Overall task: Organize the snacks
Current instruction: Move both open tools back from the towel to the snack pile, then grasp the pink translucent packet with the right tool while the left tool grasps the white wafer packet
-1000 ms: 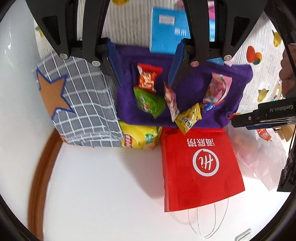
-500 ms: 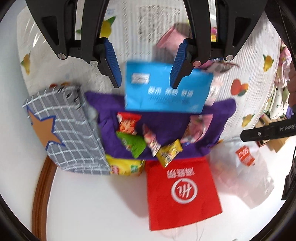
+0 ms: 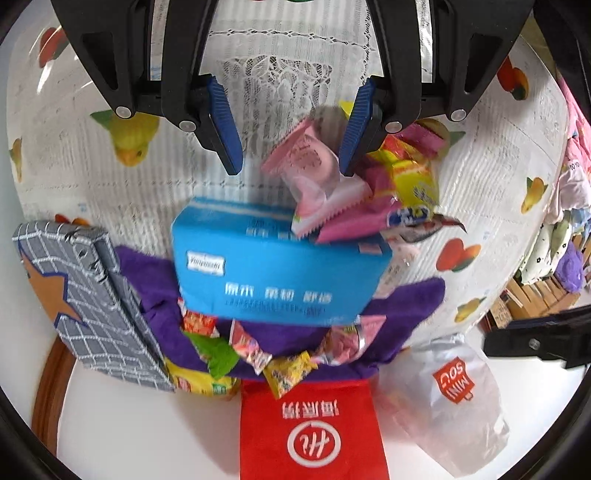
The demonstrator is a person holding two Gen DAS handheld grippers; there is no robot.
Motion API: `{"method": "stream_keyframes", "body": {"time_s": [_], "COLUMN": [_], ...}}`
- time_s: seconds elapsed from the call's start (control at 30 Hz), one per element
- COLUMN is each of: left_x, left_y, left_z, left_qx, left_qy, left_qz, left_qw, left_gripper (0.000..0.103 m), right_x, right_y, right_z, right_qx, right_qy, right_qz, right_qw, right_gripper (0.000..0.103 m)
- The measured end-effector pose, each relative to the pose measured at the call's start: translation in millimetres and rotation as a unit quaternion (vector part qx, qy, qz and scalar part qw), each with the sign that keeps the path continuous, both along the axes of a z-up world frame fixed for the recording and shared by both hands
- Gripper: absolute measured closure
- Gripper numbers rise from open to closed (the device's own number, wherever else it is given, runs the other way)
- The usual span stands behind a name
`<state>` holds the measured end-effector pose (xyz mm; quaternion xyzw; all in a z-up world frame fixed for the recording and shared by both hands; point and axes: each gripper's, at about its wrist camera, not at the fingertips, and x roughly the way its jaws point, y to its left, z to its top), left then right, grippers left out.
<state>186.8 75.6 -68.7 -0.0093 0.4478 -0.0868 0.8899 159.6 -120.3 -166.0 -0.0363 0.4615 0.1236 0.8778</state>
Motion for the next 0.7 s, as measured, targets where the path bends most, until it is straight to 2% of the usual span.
{"method": "stream_keyframes", "body": {"time_s": [0.27,0.63,0.67,0.7], "left_x": [-4,-7,-7,-8], "left_y": [-7,13,15,17], "left_z": [-2,-17,-18,-20], "left_qx": [0.001,0.000,0.001,0.000], "left_qy": [0.001,0.020,0.022,0.024], "left_qz": [-0.010,0.015,0.018,0.021], "left_qw": [0.9999,0.9997,0.9996,0.9995], "left_gripper": [0.039,0.039,0.039,0.039], "right_x": [8,20,20,20], "right_y": [7,18,19,18], "right_z": [-14,-27,-29,-30], "right_qx": [-0.002,-0.003,-0.002,0.000], "right_qy": [0.014,0.014,0.014,0.014], "right_qz": [0.010,0.030,0.033,0.035], "right_qw": [1.000,0.999,0.999,0.999], "right_gripper": [0.049,0.046,0.050,0.062]}}
